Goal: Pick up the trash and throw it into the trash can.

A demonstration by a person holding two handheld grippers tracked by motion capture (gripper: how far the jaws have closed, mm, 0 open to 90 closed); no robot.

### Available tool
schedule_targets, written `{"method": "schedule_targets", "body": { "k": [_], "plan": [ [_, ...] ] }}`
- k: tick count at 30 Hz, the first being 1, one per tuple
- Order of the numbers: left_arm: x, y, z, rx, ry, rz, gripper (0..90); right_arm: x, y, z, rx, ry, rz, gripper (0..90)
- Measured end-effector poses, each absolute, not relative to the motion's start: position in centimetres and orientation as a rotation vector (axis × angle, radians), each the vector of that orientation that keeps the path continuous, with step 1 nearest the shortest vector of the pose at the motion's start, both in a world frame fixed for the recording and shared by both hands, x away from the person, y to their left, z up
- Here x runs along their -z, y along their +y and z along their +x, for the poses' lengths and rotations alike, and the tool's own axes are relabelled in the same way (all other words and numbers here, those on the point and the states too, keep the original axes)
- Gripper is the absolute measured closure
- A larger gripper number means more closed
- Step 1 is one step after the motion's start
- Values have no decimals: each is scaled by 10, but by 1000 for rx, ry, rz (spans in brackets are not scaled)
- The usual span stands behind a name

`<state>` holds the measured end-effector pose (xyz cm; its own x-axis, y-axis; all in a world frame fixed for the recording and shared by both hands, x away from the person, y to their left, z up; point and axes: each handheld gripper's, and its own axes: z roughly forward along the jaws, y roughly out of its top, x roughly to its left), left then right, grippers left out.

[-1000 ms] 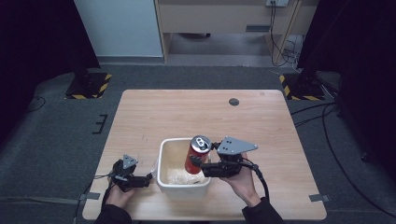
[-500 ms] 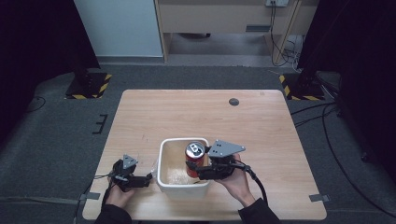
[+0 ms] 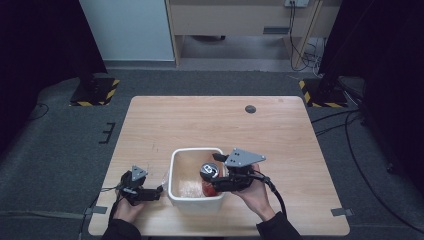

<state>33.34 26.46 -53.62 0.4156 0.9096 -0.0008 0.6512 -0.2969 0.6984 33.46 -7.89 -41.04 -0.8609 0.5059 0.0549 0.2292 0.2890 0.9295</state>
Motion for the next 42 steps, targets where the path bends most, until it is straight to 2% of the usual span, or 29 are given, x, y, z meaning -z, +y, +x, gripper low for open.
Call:
{"method": "schedule_targets", "body": {
  "k": [6, 18, 35, 42],
  "plan": [
    [536, 265, 333, -535, 1317, 2052, 0, 400, -90, 335, -1647, 2252, 695, 247],
    [536, 265, 333, -536, 1317, 2052, 0, 397, -121, 348, -1656, 2094, 820, 120],
    [536, 265, 333, -536, 1317, 2052, 0, 447, -162, 386, -1381, 2048, 1144, 32],
    [536, 265, 333, -536, 1317, 2052, 0, 473, -176, 398, -1145, 2042, 1249, 39]
  ]
}}
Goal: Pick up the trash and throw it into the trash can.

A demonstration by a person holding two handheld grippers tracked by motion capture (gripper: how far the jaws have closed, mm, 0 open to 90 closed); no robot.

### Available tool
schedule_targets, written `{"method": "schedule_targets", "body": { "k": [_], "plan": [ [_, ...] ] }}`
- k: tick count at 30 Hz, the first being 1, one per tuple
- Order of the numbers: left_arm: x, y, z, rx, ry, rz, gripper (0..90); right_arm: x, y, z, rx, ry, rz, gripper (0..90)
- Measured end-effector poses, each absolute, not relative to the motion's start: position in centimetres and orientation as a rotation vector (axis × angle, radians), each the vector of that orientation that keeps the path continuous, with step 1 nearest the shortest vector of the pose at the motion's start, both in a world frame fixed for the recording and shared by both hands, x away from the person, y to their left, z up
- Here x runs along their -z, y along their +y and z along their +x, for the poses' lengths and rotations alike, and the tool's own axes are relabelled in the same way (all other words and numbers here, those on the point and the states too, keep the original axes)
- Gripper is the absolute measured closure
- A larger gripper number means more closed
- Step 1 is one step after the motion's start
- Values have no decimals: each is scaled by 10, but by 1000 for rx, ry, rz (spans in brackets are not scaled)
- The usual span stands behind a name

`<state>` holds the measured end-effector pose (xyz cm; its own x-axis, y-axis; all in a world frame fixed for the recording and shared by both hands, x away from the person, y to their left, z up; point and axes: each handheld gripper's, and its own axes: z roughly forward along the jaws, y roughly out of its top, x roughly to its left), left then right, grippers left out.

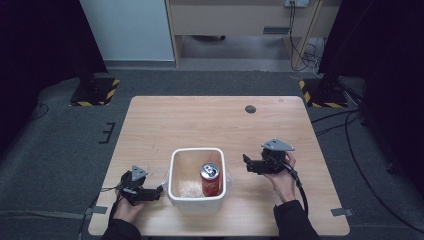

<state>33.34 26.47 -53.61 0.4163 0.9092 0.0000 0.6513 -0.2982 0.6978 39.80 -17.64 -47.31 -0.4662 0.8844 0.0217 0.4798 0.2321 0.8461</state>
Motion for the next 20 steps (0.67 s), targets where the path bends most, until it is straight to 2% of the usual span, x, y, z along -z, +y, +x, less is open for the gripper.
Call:
{"method": "schedule_targets", "body": {
  "k": [20],
  "plan": [
    [536, 265, 333, -536, 1317, 2052, 0, 520, -225, 417, -878, 2060, 1493, 41]
  ]
}}
